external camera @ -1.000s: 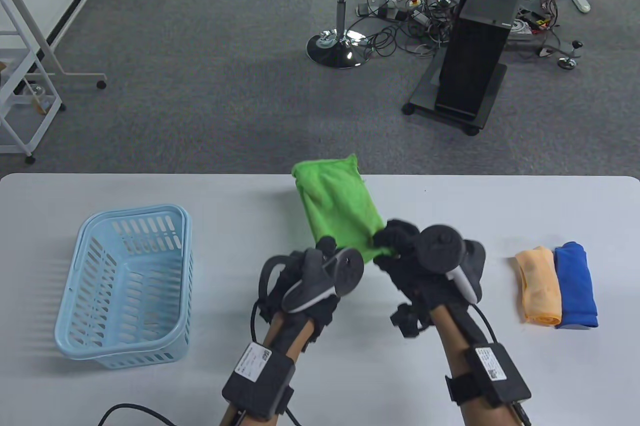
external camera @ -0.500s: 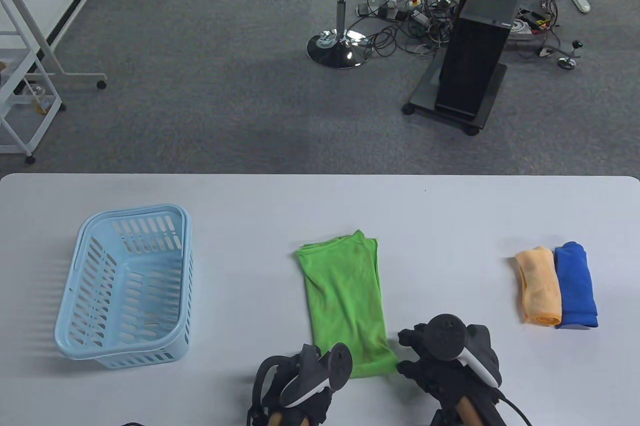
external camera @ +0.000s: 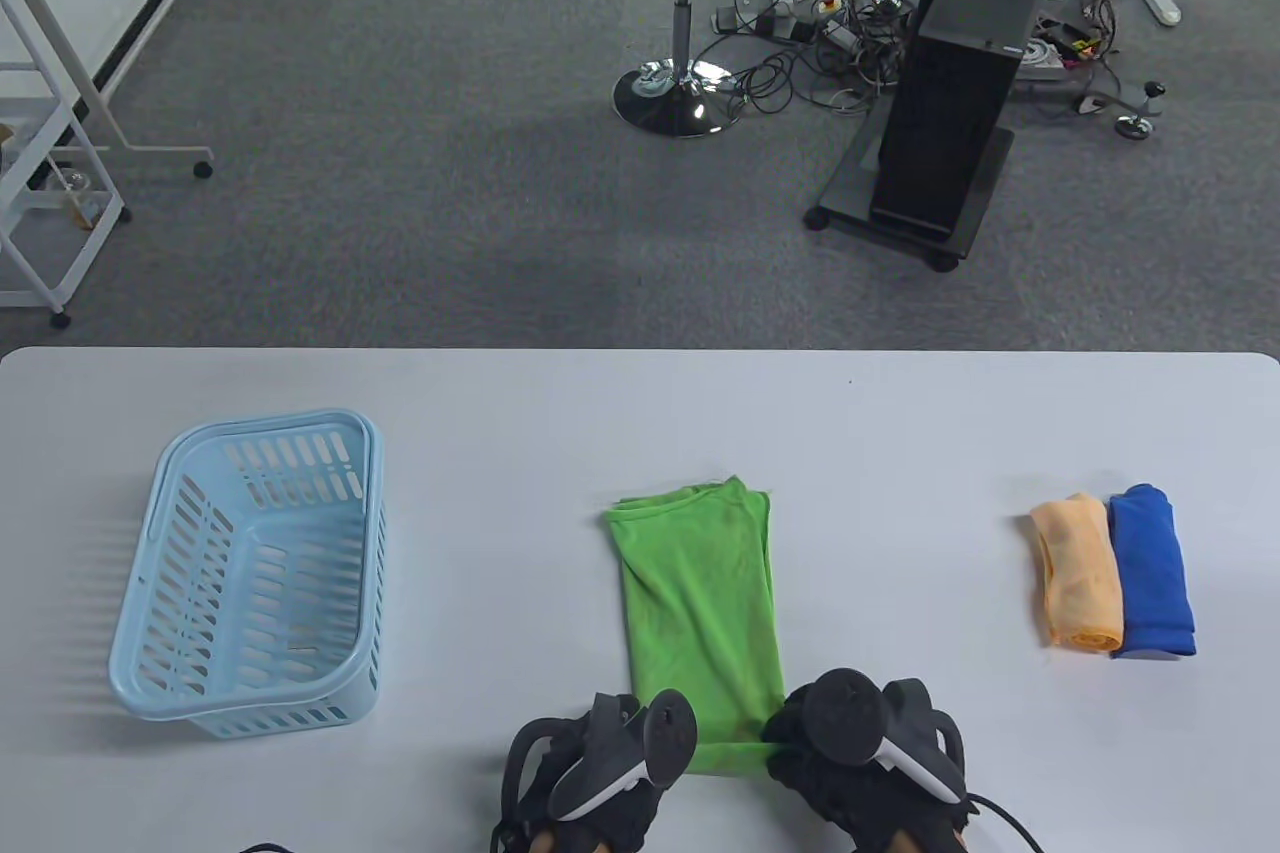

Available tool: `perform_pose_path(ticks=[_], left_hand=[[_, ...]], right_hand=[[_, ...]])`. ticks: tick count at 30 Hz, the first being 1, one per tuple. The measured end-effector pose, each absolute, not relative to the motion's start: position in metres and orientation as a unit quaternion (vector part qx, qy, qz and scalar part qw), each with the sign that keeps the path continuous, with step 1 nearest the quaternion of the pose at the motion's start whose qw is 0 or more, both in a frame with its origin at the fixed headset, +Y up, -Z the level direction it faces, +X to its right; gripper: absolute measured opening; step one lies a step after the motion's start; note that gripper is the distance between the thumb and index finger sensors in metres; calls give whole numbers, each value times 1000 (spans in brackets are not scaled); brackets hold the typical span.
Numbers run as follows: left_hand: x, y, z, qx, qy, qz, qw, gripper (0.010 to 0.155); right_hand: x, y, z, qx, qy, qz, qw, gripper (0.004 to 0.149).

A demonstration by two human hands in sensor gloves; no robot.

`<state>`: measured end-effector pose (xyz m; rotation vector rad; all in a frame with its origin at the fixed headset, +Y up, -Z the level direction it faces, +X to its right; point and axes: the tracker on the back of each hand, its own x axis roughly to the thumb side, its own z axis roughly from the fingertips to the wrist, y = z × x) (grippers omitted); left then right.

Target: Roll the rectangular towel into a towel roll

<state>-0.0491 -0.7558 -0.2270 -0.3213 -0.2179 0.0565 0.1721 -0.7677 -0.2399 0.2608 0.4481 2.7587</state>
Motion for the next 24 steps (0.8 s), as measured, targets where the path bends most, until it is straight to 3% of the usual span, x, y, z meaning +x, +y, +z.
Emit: perform_pose_path(ticks=[6, 11, 16, 20, 24], left_hand=[[-62, -759, -227, -183, -101, 104, 972, 49], [-70, -757, -225, -142, -108, 155, 972, 49], [-68, -760, -223, -133, -93, 116, 980, 48], [-57, -768, -224, -131, -88, 38, 987, 48], [-51, -769, -228, -128, -76, 13, 989, 48]], right_hand=[[172, -773, -240, 101, 181, 965, 161, 52], [174, -771, -236, 104, 181, 963, 170, 49], [173, -769, -233, 91, 163, 970, 155, 50], [172, -753, -230, 68, 106, 971, 203, 64], [163, -746, -230, 123, 68, 966, 216, 54]])
